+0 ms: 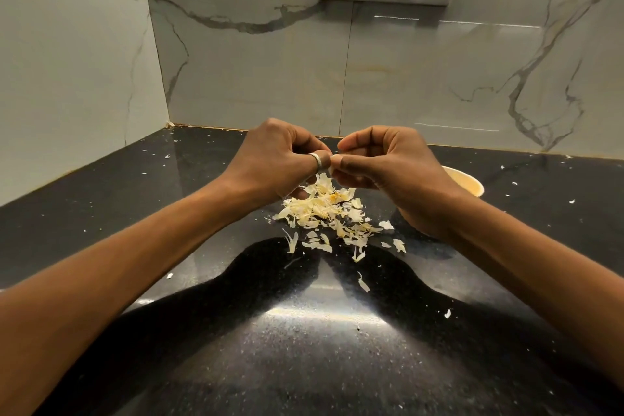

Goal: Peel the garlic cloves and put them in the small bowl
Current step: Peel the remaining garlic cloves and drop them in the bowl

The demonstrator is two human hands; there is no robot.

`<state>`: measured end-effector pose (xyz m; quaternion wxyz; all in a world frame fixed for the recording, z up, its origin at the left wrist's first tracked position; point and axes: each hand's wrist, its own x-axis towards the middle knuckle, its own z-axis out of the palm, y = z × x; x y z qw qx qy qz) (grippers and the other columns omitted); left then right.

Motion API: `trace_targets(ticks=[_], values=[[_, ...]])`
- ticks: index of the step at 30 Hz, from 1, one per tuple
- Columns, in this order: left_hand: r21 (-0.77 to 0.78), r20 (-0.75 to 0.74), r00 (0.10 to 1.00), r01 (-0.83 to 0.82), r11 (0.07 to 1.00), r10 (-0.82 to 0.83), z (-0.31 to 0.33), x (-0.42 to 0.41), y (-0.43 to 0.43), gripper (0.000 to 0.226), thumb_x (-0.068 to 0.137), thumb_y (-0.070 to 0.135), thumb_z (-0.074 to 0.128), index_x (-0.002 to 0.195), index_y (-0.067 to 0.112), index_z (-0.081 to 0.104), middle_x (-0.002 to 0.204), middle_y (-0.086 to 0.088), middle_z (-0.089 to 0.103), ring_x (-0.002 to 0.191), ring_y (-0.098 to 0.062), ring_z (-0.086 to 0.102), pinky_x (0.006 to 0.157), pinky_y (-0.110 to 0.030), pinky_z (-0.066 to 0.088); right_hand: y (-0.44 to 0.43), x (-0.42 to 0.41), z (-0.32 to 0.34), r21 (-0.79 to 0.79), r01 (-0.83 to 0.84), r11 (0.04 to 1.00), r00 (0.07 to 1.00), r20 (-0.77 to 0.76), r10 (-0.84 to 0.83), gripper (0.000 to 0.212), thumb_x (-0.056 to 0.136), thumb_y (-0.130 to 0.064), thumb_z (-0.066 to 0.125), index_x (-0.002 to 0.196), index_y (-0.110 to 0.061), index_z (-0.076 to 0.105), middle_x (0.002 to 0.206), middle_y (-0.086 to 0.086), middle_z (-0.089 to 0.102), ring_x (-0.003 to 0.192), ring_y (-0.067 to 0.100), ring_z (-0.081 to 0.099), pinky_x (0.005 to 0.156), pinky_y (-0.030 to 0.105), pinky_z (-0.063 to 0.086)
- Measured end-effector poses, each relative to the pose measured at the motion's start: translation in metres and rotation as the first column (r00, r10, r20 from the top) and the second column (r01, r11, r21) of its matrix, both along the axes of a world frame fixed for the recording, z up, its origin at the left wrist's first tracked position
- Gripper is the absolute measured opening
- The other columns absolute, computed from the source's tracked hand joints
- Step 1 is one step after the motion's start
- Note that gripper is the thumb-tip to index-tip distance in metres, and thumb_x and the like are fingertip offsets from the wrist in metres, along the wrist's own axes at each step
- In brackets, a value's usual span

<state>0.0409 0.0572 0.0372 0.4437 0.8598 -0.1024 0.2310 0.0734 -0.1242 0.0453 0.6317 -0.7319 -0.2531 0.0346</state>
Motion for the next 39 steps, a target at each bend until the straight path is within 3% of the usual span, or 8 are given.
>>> trace_targets(ticks=[3, 8, 11, 17, 22, 26, 32, 39], values=[[-0.051, -0.007, 1.000, 0.022, 0.998, -0.023, -0.001, -0.001, -0.002, 0.006, 0.091, 0.016, 0.072, 0.095, 0.011, 0.074, 0.081, -0.007, 0.073, 0.071, -0.017, 0.073, 0.057, -0.033, 0.062, 0.001, 0.001, -0.001, 0.035, -0.017, 0.999, 1.000, -0.026, 0.018, 0.027, 0.089, 0.003, 0.067, 0.115, 0.000, 0.060, 0.103, 0.022, 0.072, 0.087, 0.028, 0.076, 0.076, 0.040, 0.064], [-0.108, -0.023, 0.997, 0.067, 0.992, -0.070, 0.002, -0.003, 0.000, 0.009, 0.091, 0.013, 0.071, 0.099, 0.008, 0.072, 0.087, -0.011, 0.073, 0.076, -0.021, 0.075, 0.060, -0.037, 0.062, 0.000, 0.003, 0.000, 0.051, -0.032, 0.998, 0.999, -0.008, 0.033, 0.029, 0.086, 0.008, 0.069, 0.113, -0.001, 0.063, 0.102, 0.019, 0.071, 0.090, 0.025, 0.074, 0.076, 0.030, 0.062], [-0.107, -0.018, 0.997, 0.075, 0.991, -0.078, 0.003, -0.002, 0.001, 0.009, 0.092, 0.013, 0.071, 0.098, 0.007, 0.073, 0.089, -0.012, 0.074, 0.077, -0.023, 0.074, 0.060, -0.040, 0.063, 0.000, 0.004, -0.001, -0.013, -0.014, 1.000, 0.996, 0.086, 0.015, 0.021, 0.086, 0.004, 0.071, 0.105, -0.004, 0.068, 0.099, 0.014, 0.073, 0.093, 0.022, 0.073, 0.082, 0.028, 0.061], [0.017, 0.020, 0.998, 0.054, 0.998, -0.054, 0.001, -0.002, 0.002, 0.008, 0.092, 0.016, 0.071, 0.095, 0.009, 0.075, 0.082, -0.009, 0.074, 0.070, -0.018, 0.074, 0.057, -0.036, 0.062, 0.000, 0.008, -0.004, -0.165, 0.116, 0.979, 0.940, 0.336, -0.054, 0.014, 0.083, -0.010, 0.078, 0.097, -0.012, 0.076, 0.092, 0.001, 0.077, 0.086, 0.010, 0.073, 0.078, 0.023, 0.059], [0.061, 0.013, 0.999, 0.033, 0.998, -0.033, 0.000, -0.001, 0.002, 0.009, 0.092, 0.014, 0.070, 0.093, 0.007, 0.076, 0.079, -0.007, 0.074, 0.069, -0.016, 0.074, 0.055, -0.031, 0.061, 0.001, 0.011, -0.008, -0.244, 0.232, 0.942, 0.850, 0.522, -0.074, 0.014, 0.084, -0.004, 0.077, 0.093, -0.015, 0.079, 0.088, -0.005, 0.076, 0.080, -0.001, 0.071, 0.074, 0.015, 0.057], [0.063, 0.020, 1.000, 0.011, 0.998, -0.012, -0.001, -0.001, 0.000, 0.007, 0.092, 0.014, 0.071, 0.092, 0.009, 0.075, 0.077, -0.006, 0.074, 0.068, -0.016, 0.074, 0.055, -0.030, 0.061, 0.001, 0.011, -0.009, -0.235, 0.272, 0.933, 0.806, 0.586, -0.087, 0.015, 0.083, -0.004, 0.079, 0.093, -0.016, 0.080, 0.088, -0.005, 0.076, 0.077, -0.004, 0.069, 0.072, 0.011, 0.055], [0.069, 0.000, 1.000, 0.013, 0.998, -0.013, -0.003, -0.003, -0.006, 0.005, 0.094, 0.014, 0.068, 0.093, 0.010, 0.072, 0.075, -0.004, 0.072, 0.066, -0.012, 0.073, 0.057, -0.029, 0.061, 0.000, 0.010, -0.009, -0.238, 0.286, 0.928, 0.781, 0.619, -0.082, 0.014, 0.084, -0.002, 0.078, 0.093, -0.013, 0.079, 0.091, -0.001, 0.077, 0.080, 0.001, 0.071, 0.078, 0.017, 0.058], [-0.129, -0.112, 0.992, 0.040, 0.991, -0.055, 0.000, -0.006, -0.005, 0.011, 0.097, 0.010, 0.063, 0.097, 0.003, 0.071, 0.084, -0.014, 0.073, 0.074, -0.016, 0.074, 0.059, -0.028, 0.060, -0.001, 0.009, -0.005, -0.196, 0.198, 0.960, 0.878, 0.471, -0.085, 0.015, 0.085, 0.001, 0.075, 0.095, -0.010, 0.078, 0.096, 0.001, 0.077, 0.088, 0.007, 0.074, 0.083, 0.025, 0.061]])
